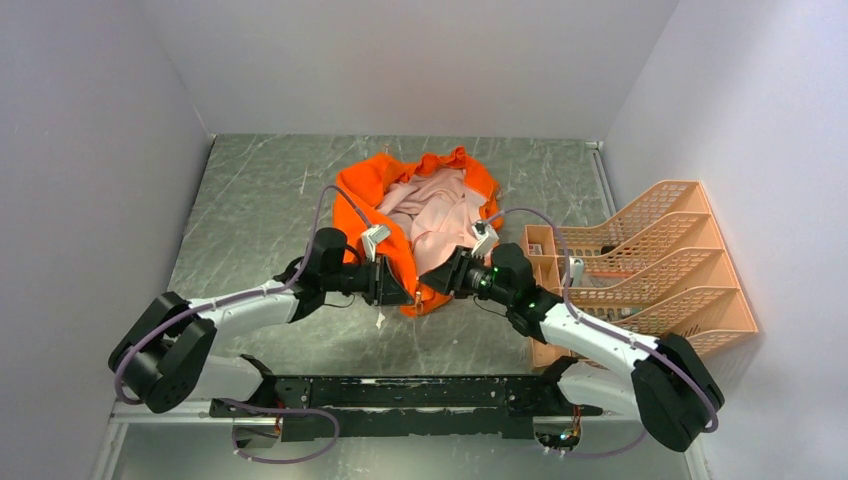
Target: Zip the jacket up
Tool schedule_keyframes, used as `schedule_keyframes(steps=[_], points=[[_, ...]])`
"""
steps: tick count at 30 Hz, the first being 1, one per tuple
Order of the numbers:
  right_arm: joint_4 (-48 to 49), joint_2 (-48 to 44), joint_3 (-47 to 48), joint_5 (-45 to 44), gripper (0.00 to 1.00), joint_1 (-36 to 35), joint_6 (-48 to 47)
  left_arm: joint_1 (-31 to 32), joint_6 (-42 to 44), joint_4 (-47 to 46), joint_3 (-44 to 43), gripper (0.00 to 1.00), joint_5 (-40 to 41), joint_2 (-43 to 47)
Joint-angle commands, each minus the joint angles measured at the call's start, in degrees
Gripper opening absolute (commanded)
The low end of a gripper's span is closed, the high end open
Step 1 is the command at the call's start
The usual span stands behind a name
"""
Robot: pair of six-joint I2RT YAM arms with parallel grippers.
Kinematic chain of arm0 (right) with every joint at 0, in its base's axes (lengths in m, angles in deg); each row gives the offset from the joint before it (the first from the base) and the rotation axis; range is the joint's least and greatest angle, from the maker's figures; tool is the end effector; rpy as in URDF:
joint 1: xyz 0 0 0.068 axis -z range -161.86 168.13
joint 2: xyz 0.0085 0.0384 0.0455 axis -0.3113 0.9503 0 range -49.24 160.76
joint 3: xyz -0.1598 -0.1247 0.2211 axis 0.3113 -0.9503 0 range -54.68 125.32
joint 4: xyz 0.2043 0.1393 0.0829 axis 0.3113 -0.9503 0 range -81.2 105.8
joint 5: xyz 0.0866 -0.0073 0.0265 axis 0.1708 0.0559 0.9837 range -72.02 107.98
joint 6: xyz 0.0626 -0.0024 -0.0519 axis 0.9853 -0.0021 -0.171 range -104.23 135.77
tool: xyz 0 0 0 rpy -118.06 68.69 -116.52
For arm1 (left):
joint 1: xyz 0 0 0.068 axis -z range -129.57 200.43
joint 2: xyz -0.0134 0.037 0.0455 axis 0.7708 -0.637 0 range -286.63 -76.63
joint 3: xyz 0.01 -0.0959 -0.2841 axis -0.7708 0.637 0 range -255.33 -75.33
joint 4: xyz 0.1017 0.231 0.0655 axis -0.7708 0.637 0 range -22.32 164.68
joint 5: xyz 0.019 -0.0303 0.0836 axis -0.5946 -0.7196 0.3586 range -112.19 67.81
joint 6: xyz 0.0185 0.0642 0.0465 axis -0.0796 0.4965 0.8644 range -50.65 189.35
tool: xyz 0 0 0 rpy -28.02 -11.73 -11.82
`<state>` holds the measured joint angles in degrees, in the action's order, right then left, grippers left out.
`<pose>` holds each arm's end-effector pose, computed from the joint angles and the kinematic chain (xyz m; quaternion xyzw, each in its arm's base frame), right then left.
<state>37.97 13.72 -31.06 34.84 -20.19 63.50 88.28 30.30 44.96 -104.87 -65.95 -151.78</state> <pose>0.1830 0.1707 0.2233 -0.0215 0.8004 0.4870 0.3488 0.1863 -0.2068 0.2145 0.1979 0.7755 -0.5621 0.2086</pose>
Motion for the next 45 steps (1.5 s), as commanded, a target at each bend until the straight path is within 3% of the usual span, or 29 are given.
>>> schedule_keyframes(steps=[1, 14, 23, 33, 45], points=[[-5.9, -3.5, 2.1, -5.0, 0.42, 0.5, -2.6, 1.0, -1.2, -0.3, -1.9, 0.08, -4.5, -1.1], [-26.8, -14.6, 5.5, -9.3, 0.52, 0.6, -8.9, 1.0, -2.5, -1.7, -2.5, 0.08, -5.6, -3.5], [-34.3, -19.3, 6.5, -0.2, 0.54, 0.5, -10.4, 0.9, -3.7, -3.5, -2.7, 0.08, -6.8, -5.0], [-32.6, -18.2, 6.3, 10.2, 0.54, -1.8, -4.7, 1.0, -5.0, -4.0, -2.6, 0.08, -7.3, -6.0], [-30.2, -15.4, 4.4, -1.5, 0.54, -14.6, 2.9, 0.9, -8.2, -5.1, -1.7, 0.08, -7.7, -6.7]])
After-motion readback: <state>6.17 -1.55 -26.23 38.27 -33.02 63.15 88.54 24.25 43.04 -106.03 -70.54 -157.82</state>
